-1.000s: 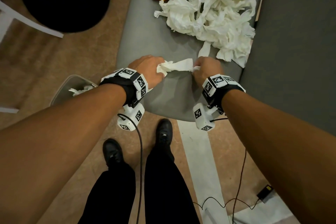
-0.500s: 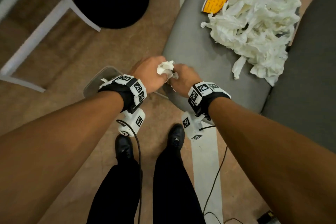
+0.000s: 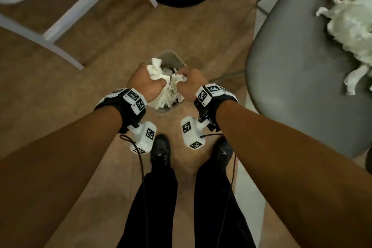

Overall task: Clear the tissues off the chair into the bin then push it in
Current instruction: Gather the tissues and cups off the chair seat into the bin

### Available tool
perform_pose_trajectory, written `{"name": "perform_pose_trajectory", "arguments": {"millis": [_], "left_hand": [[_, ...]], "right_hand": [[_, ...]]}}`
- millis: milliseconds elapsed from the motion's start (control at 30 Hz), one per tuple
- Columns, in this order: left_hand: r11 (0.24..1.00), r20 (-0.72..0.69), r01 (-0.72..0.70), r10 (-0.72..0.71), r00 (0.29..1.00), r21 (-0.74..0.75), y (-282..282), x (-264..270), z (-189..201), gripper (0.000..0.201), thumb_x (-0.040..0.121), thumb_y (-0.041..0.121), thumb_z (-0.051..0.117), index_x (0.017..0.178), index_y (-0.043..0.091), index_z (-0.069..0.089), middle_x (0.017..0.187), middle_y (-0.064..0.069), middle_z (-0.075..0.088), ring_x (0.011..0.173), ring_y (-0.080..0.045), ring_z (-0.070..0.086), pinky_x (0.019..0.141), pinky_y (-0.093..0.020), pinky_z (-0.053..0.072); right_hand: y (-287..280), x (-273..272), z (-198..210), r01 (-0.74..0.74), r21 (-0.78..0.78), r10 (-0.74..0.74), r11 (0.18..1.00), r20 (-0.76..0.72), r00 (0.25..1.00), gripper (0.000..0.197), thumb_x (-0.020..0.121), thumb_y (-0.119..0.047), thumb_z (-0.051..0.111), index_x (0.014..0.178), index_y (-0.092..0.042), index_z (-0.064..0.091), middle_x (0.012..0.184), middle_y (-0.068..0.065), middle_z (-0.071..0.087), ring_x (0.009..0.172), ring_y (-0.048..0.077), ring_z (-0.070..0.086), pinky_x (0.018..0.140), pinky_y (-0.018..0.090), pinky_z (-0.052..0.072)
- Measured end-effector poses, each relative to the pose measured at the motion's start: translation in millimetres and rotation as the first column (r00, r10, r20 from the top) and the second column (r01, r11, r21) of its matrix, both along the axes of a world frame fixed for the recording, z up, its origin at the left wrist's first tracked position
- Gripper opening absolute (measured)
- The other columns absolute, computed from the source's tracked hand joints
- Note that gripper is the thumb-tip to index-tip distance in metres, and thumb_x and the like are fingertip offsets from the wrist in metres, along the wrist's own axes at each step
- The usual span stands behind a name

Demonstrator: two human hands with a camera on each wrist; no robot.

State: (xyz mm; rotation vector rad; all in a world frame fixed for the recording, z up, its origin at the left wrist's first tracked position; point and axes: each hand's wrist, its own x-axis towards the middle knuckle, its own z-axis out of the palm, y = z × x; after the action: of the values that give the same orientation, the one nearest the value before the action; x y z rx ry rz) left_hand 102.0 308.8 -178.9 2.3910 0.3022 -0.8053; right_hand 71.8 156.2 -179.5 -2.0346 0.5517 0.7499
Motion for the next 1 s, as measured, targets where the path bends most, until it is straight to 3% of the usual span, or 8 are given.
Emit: {"name": "perform_pose_trajectory", "arguments": {"millis": [133, 267, 400, 567, 700, 767, 833, 1000], "left_hand": [[0.995, -0.029, -0.087, 0.085, 0.996, -0.056, 17, 2, -43, 0.058, 0.072, 0.039, 0.074, 0.118, 0.009, 0.056, 0.113, -0.007, 0.068, 0.103, -0.027, 0.065, 0.087, -0.037, 0.053], [0.986, -0.098, -0.12, 0.109, 0.989, -0.116, 16, 5, -68, 0.053, 0.085, 0.044, 0.067, 0.127, 0.014, 0.058, 0.123, -0.005, 0.066, 0.111, -0.026, 0.062, 0.093, -0.03, 0.047], [1.0, -0.189, 0.0, -0.005, 0.982, -0.027, 9, 14, -68, 0.039, 0.096, 0.017, 0.05, 0.135, 0.009, 0.055, 0.137, -0.013, 0.056, 0.124, -0.032, 0.053, 0.096, -0.028, 0.04], [0.992, -0.164, 0.125, -0.117, 0.98, 0.036, -9, 28, -36, 0.04, 0.095, 0.012, 0.045, 0.131, 0.016, 0.06, 0.137, -0.008, 0.059, 0.124, -0.03, 0.055, 0.103, -0.032, 0.043], [0.981, -0.092, 0.192, -0.19, 0.977, 0.016, -39, 51, 9, 0.028, 0.096, 0.018, 0.047, 0.116, 0.014, 0.066, 0.119, -0.01, 0.067, 0.11, -0.033, 0.063, 0.096, -0.035, 0.049], [0.968, -0.033, 0.248, -0.246, 0.969, 0.039, -61, 63, 33, 0.026, 0.097, 0.024, 0.049, 0.114, 0.013, 0.065, 0.115, -0.009, 0.068, 0.106, -0.032, 0.063, 0.092, -0.034, 0.05], [0.962, 0.007, 0.272, -0.272, 0.962, 0.022, -88, 74, 54, 0.021, 0.094, 0.021, 0.054, 0.112, 0.019, 0.065, 0.113, -0.004, 0.069, 0.101, -0.027, 0.065, 0.088, -0.031, 0.051], [0.918, 0.118, 0.391, -0.383, 0.916, -0.06, -178, 84, 75, 0.018, 0.087, 0.011, 0.056, 0.098, 0.025, 0.062, 0.096, -0.003, 0.071, 0.089, -0.024, 0.067, 0.086, -0.036, 0.054]], "right_hand": [[17, 12, -41, 0.085, 0.029, -0.084, 0.996, -0.038, 0.996, 0.037, 0.086, -0.006, 0.053, 0.119, -0.018, 0.061, 0.117, 0.004, 0.066, 0.106, 0.022, 0.064, 0.089, 0.033, 0.054], [12, 14, -58, -0.058, 0.059, 0.067, 0.997, -0.164, 0.984, 0.062, 0.091, -0.009, 0.051, 0.149, -0.026, 0.037, 0.138, -0.001, 0.053, 0.121, 0.021, 0.055, 0.097, 0.029, 0.048], [4, 8, -61, -0.078, 0.011, 0.079, 0.997, -0.198, 0.977, 0.063, 0.09, -0.013, 0.05, 0.15, -0.024, 0.035, 0.15, 0.007, 0.045, 0.129, 0.028, 0.051, 0.103, 0.03, 0.045], [-11, 11, -36, 0.067, 0.112, -0.045, 0.991, -0.186, 0.981, 0.049, 0.09, -0.013, 0.055, 0.138, -0.015, 0.05, 0.116, -0.001, 0.058, 0.099, 0.014, 0.054, 0.099, 0.035, 0.049], [-35, 20, 2, 0.162, 0.139, -0.136, 0.977, -0.177, 0.975, 0.028, 0.07, -0.034, 0.061, 0.098, -0.03, 0.063, 0.089, 0.003, 0.071, 0.087, 0.028, 0.072, 0.085, 0.043, 0.059], [-52, 24, 39, 0.182, 0.137, -0.164, 0.974, -0.134, 0.977, 0.008, 0.085, -0.019, 0.061, 0.089, -0.025, 0.062, 0.094, 0.012, 0.073, 0.09, 0.031, 0.071, 0.08, 0.039, 0.059], [-75, 24, 69, 0.185, 0.129, -0.177, 0.974, -0.071, 0.982, 0.014, 0.091, -0.011, 0.056, 0.083, -0.02, 0.063, 0.098, 0.016, 0.073, 0.092, 0.033, 0.07, 0.081, 0.043, 0.058], [-159, 14, 65, 0.293, 0.056, -0.294, 0.954, 0.007, 0.956, 0.018, 0.079, -0.026, 0.051, 0.084, -0.035, 0.066, 0.096, 0.006, 0.075, 0.085, 0.031, 0.073, 0.082, 0.046, 0.06]]}}
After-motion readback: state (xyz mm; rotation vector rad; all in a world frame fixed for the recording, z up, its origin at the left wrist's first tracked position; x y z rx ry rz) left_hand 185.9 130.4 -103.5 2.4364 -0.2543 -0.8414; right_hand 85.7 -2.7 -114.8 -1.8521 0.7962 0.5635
